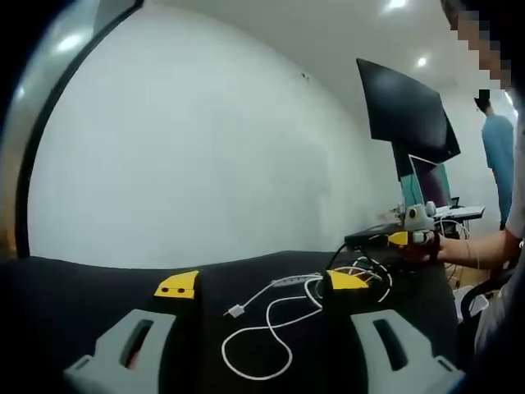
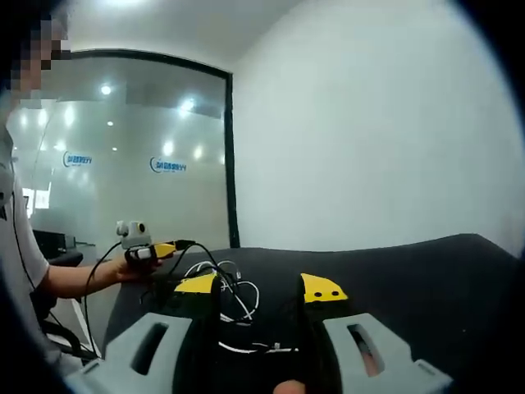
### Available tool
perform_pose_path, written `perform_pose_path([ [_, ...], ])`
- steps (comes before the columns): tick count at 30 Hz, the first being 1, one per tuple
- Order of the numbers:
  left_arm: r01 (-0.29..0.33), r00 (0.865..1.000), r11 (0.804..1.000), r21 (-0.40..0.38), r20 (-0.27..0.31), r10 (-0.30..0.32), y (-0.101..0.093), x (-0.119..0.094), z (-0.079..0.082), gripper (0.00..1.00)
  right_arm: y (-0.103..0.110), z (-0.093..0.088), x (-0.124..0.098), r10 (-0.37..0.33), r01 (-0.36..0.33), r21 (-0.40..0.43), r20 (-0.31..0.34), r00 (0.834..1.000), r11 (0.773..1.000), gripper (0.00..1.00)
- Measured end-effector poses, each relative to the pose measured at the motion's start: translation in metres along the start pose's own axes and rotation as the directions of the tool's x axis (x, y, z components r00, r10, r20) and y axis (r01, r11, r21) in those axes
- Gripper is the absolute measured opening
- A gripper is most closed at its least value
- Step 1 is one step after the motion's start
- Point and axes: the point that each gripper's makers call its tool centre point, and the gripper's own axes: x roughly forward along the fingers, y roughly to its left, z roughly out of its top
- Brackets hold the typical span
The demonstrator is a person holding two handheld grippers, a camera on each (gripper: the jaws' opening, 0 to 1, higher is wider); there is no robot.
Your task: Grab the wires, straighten them and put them on the rack
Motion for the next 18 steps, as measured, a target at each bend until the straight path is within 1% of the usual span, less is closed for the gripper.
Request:
perform_pose_path([
  [2, 0.000, 1.000, 1.000, 0.004, -0.003, 0.000, -0.0007, 0.0000, -0.0004, 0.61, -0.0013, -0.0012, 0.0000, -0.009, 0.009, -0.004, -0.007, 1.000, 1.000, 0.35],
  [6, -0.002, 1.000, 1.000, 0.002, -0.003, 0.002, 0.0007, 0.0001, -0.0006, 0.61, -0.0042, -0.0001, -0.0002, -0.019, 0.019, 0.008, -0.001, 1.000, 1.000, 0.35],
  [8, -0.002, 1.000, 1.000, 0.008, -0.008, 0.002, 0.0013, 0.0006, -0.0017, 0.61, -0.0065, -0.0001, 0.0001, -0.019, 0.019, 0.012, -0.002, 1.000, 1.000, 0.35],
  [10, 0.000, 1.000, 1.000, 0.012, -0.011, 0.000, 0.0006, 0.0008, -0.0022, 0.61, -0.0046, -0.0004, 0.0001, -0.012, 0.012, 0.023, -0.003, 1.000, 1.000, 0.35],
  [18, -0.001, 1.000, 1.000, 0.013, -0.011, 0.001, 0.0016, 0.0011, -0.0025, 0.61, -0.0106, 0.0004, -0.0011, -0.027, 0.027, 0.012, 0.000, 1.000, 1.000, 0.35],
])
